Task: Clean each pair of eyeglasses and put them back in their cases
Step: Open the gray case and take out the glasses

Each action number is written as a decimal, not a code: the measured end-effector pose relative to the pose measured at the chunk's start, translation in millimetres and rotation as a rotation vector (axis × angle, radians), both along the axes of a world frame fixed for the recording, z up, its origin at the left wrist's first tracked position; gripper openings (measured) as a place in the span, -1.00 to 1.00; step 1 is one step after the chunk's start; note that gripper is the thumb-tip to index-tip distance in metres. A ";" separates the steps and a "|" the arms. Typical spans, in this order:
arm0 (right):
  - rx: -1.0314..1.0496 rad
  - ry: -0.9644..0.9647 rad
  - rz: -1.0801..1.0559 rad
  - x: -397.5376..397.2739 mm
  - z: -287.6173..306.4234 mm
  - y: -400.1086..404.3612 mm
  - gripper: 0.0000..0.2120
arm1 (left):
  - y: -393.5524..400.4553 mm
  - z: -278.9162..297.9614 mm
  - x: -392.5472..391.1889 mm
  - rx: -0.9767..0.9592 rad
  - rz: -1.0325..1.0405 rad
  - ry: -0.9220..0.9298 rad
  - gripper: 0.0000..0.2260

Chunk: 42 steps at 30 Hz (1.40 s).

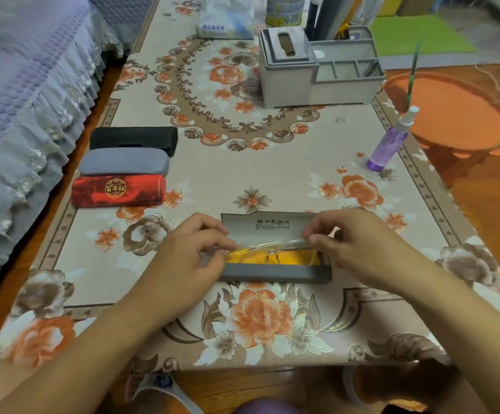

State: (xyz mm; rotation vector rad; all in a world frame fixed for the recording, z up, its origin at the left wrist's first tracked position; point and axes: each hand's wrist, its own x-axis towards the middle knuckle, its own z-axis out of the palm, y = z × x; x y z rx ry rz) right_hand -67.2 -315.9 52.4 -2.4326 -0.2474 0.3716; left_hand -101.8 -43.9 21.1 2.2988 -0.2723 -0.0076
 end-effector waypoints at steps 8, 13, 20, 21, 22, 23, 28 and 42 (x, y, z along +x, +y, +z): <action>-0.240 0.009 0.137 3.7 -5.4 -11.4 -0.81 | 1.5 -0.7 1.2 -0.028 -0.022 0.044 -0.76; -0.141 0.076 0.112 3.3 -2.3 -15.9 -0.85 | 4.2 -0.9 1.4 -0.038 -0.060 0.024 -0.74; 0.214 0.222 -0.037 6.2 -3.7 -19.4 -0.89 | 3.7 -6.4 4.5 -0.034 -0.080 -0.008 -0.81; 0.289 0.238 -0.060 6.9 -3.1 -18.4 -0.89 | 4.2 -7.1 5.8 -0.031 -0.065 0.007 -0.83; 0.369 0.255 -0.077 7.5 -1.9 -17.1 -0.89 | 4.8 -7.1 7.1 -0.037 -0.044 0.041 -0.84; 0.438 0.267 -0.086 8.0 -0.8 -16.1 -0.90 | 4.8 -5.5 8.4 -0.055 -0.027 0.089 -0.84; 0.517 0.264 -0.052 9.6 2.6 -15.5 -0.92 | -0.9 12.0 21.8 -0.078 -0.083 0.276 -0.83; 0.100 -0.134 0.149 -3.9 9.8 -5.1 -0.90 | -10.0 24.9 7.8 0.044 -0.098 -0.025 -0.82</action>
